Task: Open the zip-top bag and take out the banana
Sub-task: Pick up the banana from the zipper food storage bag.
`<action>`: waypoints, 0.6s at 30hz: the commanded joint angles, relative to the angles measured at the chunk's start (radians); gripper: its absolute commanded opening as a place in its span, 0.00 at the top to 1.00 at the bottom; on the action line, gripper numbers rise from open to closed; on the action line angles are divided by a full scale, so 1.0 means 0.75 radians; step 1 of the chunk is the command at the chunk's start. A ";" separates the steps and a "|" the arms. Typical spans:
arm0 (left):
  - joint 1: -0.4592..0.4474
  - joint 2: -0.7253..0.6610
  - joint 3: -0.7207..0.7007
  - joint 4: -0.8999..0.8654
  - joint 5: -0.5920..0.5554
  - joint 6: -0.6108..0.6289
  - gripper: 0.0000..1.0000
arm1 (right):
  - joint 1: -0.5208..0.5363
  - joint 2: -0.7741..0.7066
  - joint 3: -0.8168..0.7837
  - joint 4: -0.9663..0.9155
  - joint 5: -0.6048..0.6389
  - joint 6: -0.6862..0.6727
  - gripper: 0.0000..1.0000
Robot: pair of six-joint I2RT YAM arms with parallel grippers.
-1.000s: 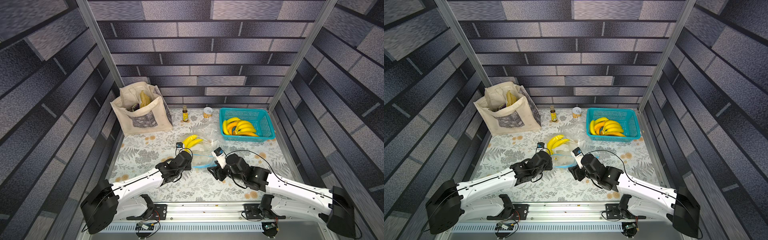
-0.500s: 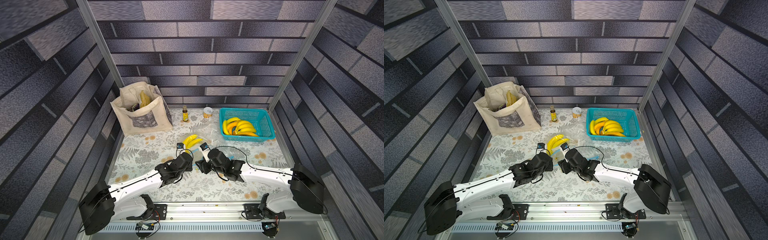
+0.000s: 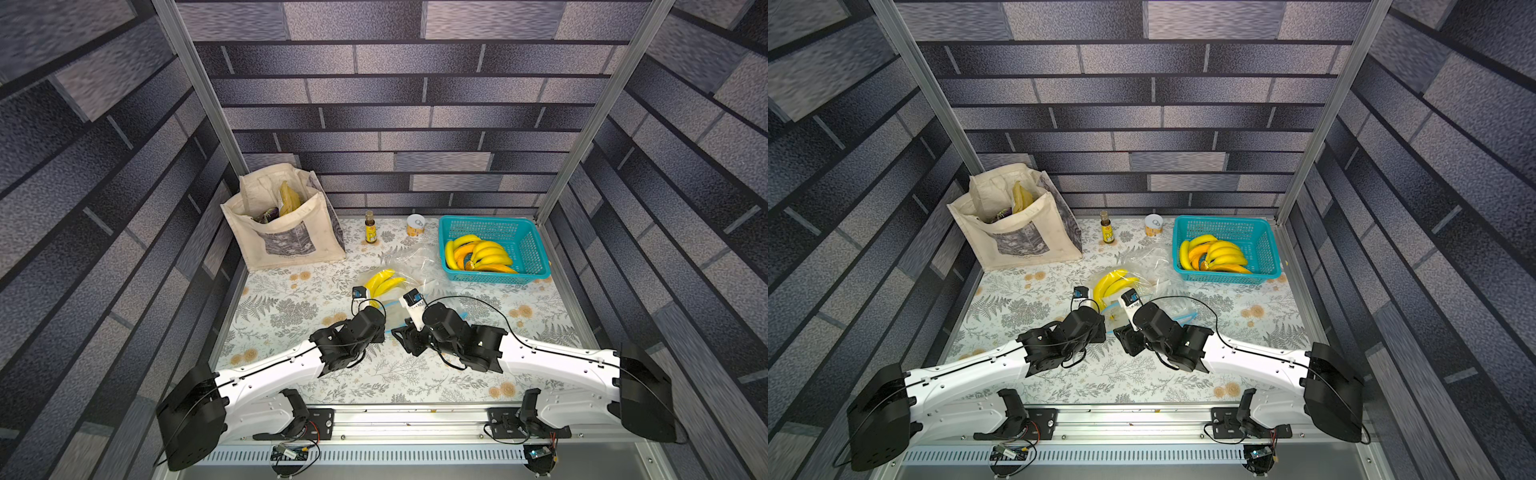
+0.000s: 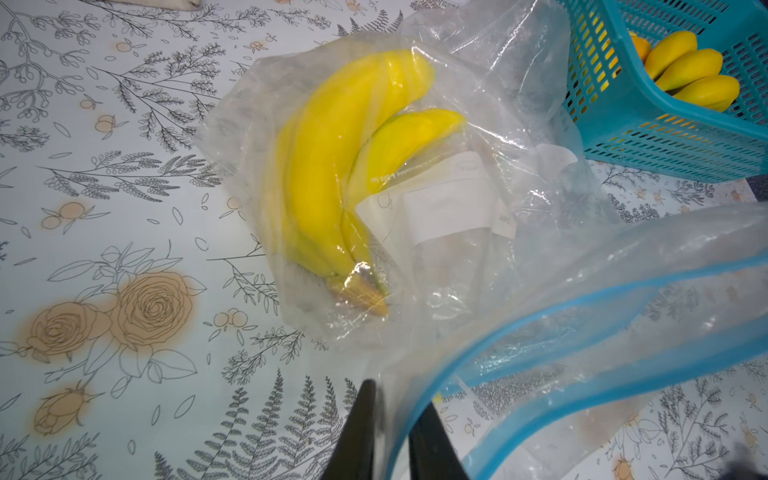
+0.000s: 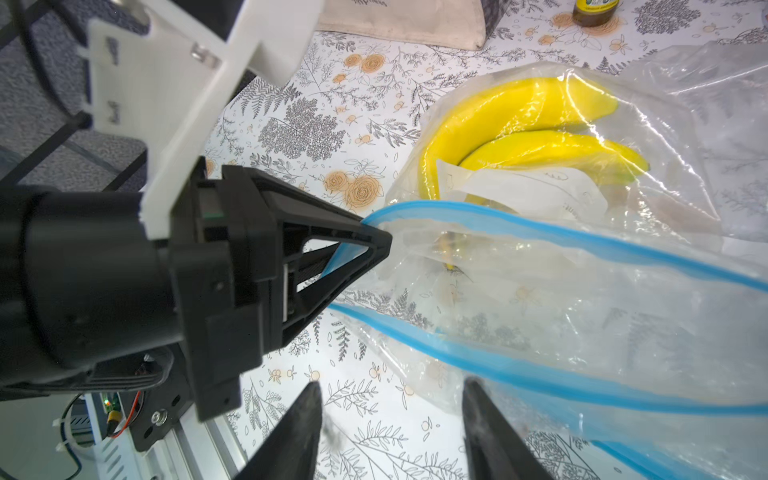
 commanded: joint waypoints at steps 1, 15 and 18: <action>0.009 0.014 0.032 0.020 0.002 -0.014 0.82 | 0.052 -0.003 0.035 -0.132 0.028 0.007 0.44; -0.058 -0.089 -0.015 0.032 -0.010 -0.025 0.83 | 0.019 0.323 0.161 0.062 0.213 -0.087 0.38; -0.070 -0.095 -0.038 0.036 -0.011 -0.035 0.82 | -0.046 0.344 0.153 0.101 0.163 -0.067 0.38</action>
